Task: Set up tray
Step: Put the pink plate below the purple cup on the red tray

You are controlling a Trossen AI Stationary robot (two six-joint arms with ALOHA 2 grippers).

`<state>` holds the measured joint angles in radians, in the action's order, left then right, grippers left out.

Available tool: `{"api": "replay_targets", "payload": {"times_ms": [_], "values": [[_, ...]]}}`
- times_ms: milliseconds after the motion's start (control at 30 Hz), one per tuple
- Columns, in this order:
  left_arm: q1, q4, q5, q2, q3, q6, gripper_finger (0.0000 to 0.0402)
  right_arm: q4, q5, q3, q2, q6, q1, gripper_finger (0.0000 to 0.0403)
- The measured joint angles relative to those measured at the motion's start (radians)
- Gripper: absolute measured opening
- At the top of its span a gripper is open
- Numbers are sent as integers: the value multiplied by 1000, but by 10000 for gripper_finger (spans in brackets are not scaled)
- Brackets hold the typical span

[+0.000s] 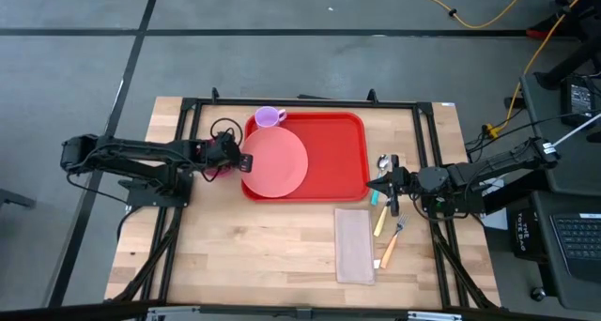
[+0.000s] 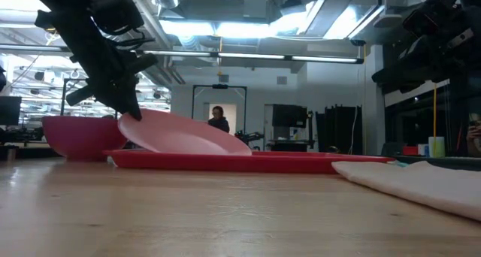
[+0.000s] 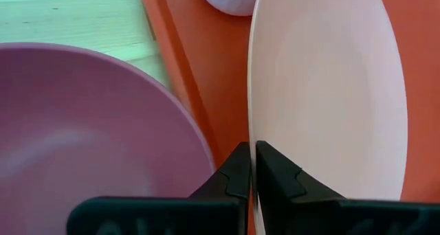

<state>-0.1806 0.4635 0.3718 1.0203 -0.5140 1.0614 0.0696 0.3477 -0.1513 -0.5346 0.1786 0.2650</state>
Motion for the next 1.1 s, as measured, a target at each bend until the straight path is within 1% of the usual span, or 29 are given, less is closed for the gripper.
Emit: {"api": "replay_targets", "payload": {"times_ms": [400,733,1100], "values": [[-46,-1,-28,39,0,-3,4,0,0,0,0,-2,0,9],[-60,-97,-50,51,0,-111,4,0,0,0,0,-3,0,9],[-77,-98,-57,51,1,-135,4,0,0,0,0,-3,0,9]]}}
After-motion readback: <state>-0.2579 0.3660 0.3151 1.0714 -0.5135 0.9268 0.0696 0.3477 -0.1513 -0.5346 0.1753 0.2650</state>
